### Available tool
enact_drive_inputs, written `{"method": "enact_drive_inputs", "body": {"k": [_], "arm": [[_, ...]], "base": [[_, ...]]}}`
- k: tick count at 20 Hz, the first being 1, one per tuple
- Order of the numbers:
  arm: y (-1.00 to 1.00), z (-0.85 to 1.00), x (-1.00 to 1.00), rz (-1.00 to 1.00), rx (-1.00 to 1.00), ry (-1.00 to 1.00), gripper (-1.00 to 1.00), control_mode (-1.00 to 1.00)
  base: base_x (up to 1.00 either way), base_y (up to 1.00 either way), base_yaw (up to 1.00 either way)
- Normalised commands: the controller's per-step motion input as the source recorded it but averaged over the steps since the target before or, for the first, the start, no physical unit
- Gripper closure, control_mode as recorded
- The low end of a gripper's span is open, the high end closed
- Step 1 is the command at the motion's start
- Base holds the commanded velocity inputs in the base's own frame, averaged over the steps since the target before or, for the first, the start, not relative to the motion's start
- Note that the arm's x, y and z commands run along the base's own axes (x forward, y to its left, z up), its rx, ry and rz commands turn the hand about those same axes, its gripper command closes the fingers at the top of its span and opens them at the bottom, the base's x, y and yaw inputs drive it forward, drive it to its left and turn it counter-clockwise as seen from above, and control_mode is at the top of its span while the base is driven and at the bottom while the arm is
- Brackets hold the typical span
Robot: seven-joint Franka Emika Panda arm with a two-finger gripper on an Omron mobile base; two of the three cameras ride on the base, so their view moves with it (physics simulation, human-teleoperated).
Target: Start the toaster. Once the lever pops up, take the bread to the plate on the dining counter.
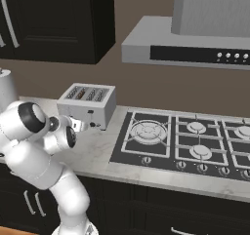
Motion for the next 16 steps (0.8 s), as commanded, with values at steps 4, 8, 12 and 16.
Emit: {"method": "enact_drive_inputs", "body": {"k": [4,8,12,16], "arm": [[0.00,0.47,0.00,0.01,0.00,-0.09,-1.00,-1.00],[0.00,0.41,-0.01,0.00,0.00,-0.10,-1.00,-1.00],[0.00,0.29,-0.03,0.00,0.00,-0.10,-1.00,-1.00],[0.00,0.25,-0.03,0.00,0.00,-0.03,-1.00,-1.00]], "base": [[0.00,0.00,0.00],[0.00,0.00,0.00],[0.00,0.00,0.00],[0.00,0.00,0.00]]}}
